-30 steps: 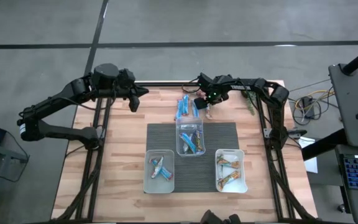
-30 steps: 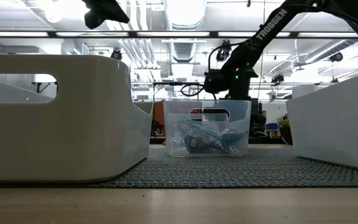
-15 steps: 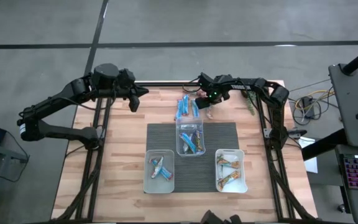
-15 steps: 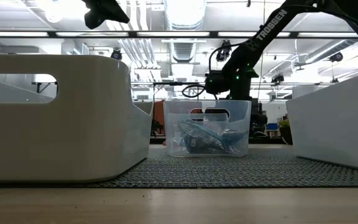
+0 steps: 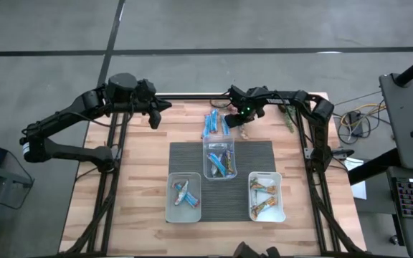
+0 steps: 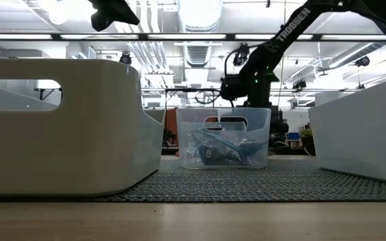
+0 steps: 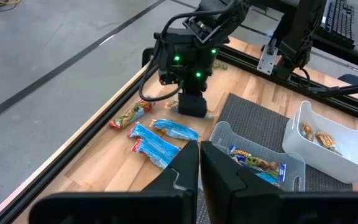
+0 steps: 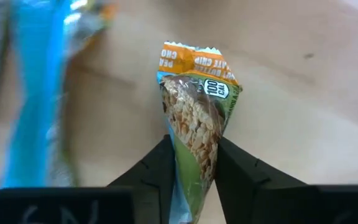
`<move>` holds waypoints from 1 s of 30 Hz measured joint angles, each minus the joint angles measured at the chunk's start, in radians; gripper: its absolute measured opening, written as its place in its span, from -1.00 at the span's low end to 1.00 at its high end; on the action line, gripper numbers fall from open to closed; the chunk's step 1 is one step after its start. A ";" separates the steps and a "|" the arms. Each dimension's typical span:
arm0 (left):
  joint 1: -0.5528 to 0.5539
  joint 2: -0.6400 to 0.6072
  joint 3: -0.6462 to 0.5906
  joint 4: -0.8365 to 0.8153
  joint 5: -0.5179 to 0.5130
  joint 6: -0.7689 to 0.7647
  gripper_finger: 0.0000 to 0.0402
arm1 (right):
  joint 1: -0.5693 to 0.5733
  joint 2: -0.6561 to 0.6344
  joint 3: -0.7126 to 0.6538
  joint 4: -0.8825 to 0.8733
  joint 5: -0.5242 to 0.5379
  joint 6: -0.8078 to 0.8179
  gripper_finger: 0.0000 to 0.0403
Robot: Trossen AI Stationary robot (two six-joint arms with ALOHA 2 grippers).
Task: Pick and place Granola Bars by type
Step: Put the orange granola bar into the white bin
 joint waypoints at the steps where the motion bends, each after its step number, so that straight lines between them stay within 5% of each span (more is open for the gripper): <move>1: 0.000 0.000 0.000 0.000 0.000 0.000 -1.00 | 0.002 -0.008 0.000 0.000 -0.001 -0.001 -0.57; 30: 0.000 0.000 0.000 0.000 0.000 0.011 -1.00 | 0.106 -0.545 0.002 -0.199 0.009 -0.091 -0.65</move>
